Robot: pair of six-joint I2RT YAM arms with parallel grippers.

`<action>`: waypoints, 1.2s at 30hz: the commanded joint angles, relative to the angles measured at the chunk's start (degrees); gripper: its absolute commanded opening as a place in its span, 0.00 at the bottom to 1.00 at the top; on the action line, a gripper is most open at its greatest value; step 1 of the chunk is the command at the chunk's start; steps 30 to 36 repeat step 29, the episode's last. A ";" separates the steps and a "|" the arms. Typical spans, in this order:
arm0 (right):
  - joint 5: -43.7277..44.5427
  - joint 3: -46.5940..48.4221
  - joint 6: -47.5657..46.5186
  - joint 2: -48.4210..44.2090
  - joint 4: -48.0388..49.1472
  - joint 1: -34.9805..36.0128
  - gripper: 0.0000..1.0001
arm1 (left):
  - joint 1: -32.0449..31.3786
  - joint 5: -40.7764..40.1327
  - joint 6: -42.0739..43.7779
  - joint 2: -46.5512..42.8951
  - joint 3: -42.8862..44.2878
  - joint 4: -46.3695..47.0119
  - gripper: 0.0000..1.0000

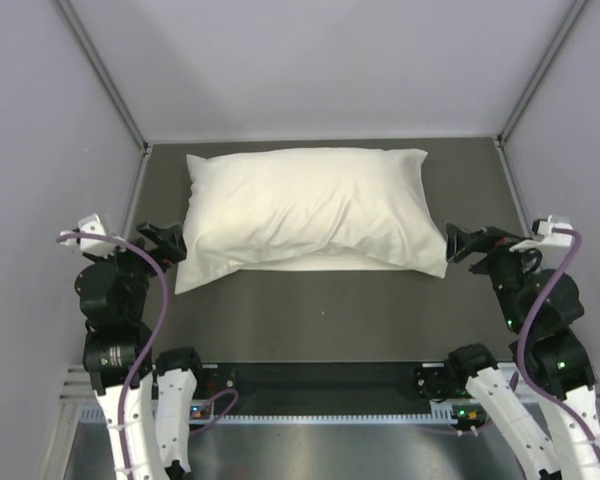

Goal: Put the pillow into the pillowcase

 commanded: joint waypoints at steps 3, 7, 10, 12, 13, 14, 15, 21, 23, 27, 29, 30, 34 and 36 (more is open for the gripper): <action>0.56 -3.81 0.73 -5.45 4.64 0.15 1.00 | -0.08 0.60 2.94 -4.83 -5.58 -0.40 0.99; 7.13 -8.72 1.78 -10.54 2.01 0.15 1.00 | -0.43 0.07 2.33 -9.05 -8.15 0.39 0.99; 7.85 -10.92 0.90 -11.69 0.77 0.15 1.00 | -0.79 -0.10 1.80 -9.24 -8.40 -0.05 0.99; 9.43 -11.11 2.21 -11.52 -1.77 0.24 1.00 | -1.83 -0.54 1.62 -8.01 -8.67 -0.22 0.99; 9.87 -10.41 2.31 -10.91 -2.22 0.24 1.00 | -2.19 -0.72 1.45 -7.57 -8.76 -0.31 0.99; 9.88 -10.06 1.79 -10.47 -2.74 0.32 1.00 | -2.63 -0.55 1.10 -6.78 -8.93 -0.14 0.99; 10.49 -9.79 1.87 -10.12 -3.01 0.33 1.00 | -3.59 -0.11 1.09 -6.34 -9.19 0.38 0.99; 9.88 -9.97 2.22 -9.23 -3.01 0.33 1.00 | -5.71 -2.21 0.92 -5.63 -8.93 -0.84 0.99; 9.62 -9.97 2.22 -9.06 -2.92 0.33 1.00 | -5.62 -2.65 0.83 -5.89 -9.02 -0.75 0.99; 9.44 -9.97 2.13 -8.36 -2.92 0.41 1.00 | -5.80 -2.30 0.92 -5.46 -9.11 -0.66 0.99; 9.26 -9.97 2.31 -8.44 -2.75 0.41 1.00 | -5.71 -2.21 0.92 -5.02 -9.11 -0.75 0.99; 9.26 -9.97 2.31 -8.44 -2.75 0.41 1.00 | -5.71 -2.21 0.92 -5.02 -9.11 -0.75 0.99; 9.26 -9.97 2.31 -8.44 -2.75 0.41 1.00 | -5.71 -2.21 0.92 -5.02 -9.11 -0.75 0.99; 9.26 -9.97 2.31 -8.44 -2.75 0.41 1.00 | -5.71 -2.21 0.92 -5.02 -9.11 -0.75 0.99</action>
